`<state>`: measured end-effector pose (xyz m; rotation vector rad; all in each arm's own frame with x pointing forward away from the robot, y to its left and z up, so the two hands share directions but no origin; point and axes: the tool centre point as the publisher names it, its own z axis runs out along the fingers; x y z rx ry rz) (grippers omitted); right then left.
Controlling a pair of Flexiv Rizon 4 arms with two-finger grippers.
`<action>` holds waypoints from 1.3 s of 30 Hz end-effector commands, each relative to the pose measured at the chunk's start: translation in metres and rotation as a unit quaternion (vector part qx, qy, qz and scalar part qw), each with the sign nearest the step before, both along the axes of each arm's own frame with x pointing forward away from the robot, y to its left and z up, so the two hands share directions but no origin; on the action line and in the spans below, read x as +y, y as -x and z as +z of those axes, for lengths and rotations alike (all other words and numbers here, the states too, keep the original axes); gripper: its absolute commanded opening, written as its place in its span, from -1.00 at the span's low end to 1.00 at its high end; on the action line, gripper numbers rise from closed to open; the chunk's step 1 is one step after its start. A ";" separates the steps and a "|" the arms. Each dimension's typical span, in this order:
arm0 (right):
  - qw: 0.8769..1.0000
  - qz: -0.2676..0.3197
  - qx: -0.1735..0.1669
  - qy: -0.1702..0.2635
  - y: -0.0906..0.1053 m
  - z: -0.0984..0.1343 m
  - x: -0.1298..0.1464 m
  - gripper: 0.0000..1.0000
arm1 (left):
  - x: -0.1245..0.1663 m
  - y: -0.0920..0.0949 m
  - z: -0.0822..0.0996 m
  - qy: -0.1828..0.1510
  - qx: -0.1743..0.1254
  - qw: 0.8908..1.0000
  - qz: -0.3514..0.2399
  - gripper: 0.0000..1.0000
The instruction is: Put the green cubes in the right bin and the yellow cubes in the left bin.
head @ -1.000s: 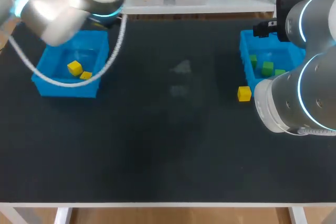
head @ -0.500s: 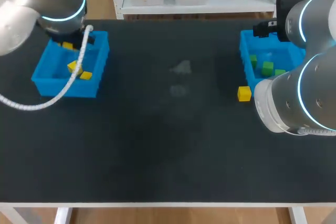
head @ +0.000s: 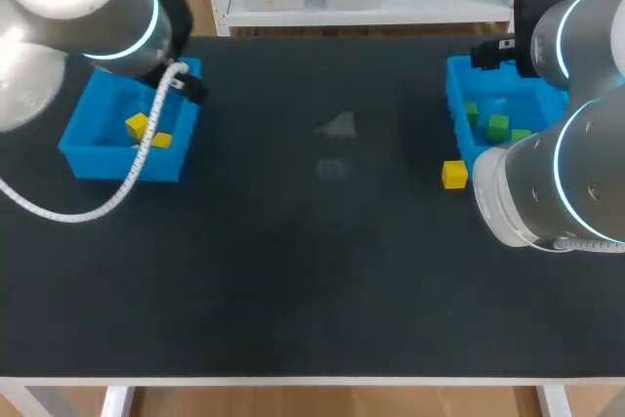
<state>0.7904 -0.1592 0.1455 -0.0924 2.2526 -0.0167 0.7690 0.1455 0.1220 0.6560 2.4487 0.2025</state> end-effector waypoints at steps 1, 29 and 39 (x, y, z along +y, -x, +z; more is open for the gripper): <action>1.000 0.003 0.002 -0.002 0.000 0.001 -0.001 1.00 | -0.051 -0.014 -0.015 0.007 0.008 0.991 -0.136 1.00; 1.000 0.003 0.002 -0.002 0.000 0.001 -0.001 1.00 | -0.271 0.031 -0.056 0.055 0.056 0.890 -0.449 1.00; 1.000 0.003 0.002 -0.002 0.000 0.001 -0.001 1.00 | -0.315 0.050 -0.066 0.055 0.063 0.878 -0.472 1.00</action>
